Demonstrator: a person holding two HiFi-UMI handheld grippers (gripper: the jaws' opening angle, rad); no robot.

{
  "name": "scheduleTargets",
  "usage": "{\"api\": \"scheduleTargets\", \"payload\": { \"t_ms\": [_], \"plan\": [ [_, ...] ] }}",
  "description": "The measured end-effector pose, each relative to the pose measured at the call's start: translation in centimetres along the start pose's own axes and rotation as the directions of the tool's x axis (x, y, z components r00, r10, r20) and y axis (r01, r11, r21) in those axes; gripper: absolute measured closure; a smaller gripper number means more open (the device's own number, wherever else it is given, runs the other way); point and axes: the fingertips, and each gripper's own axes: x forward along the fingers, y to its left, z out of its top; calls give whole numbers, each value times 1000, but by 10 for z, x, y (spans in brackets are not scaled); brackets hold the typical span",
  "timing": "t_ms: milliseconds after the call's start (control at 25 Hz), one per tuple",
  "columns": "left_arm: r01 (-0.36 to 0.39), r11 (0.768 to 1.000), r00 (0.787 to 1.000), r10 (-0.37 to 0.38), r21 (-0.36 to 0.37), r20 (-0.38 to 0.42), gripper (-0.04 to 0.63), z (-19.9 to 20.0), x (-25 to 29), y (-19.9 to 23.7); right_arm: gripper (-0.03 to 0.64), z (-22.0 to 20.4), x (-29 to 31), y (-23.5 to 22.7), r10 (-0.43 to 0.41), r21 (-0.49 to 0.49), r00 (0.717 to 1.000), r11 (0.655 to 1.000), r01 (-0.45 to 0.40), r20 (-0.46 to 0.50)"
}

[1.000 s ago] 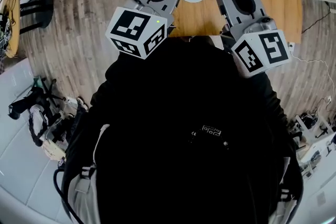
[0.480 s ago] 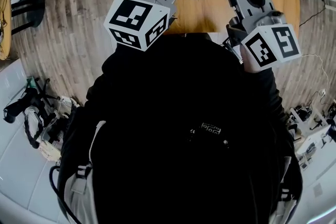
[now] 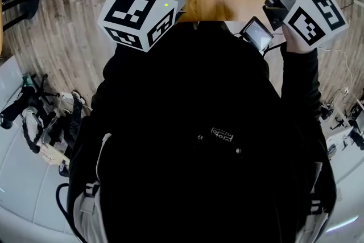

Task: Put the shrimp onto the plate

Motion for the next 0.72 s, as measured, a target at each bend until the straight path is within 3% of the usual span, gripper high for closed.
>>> {"api": "scheduleTargets", "payload": {
  "t_ms": [320,720],
  "plan": [
    [-17,999,1000,16,-39,-8,591,-18,-6,0,561,-31,29,5,-4,-36,996,999,0,-89],
    [-25,999,999,24,-46,-23,591,-27,-9,0,561,-49,41,-7,-7,-17,992,1000,5,-129]
  ]
}}
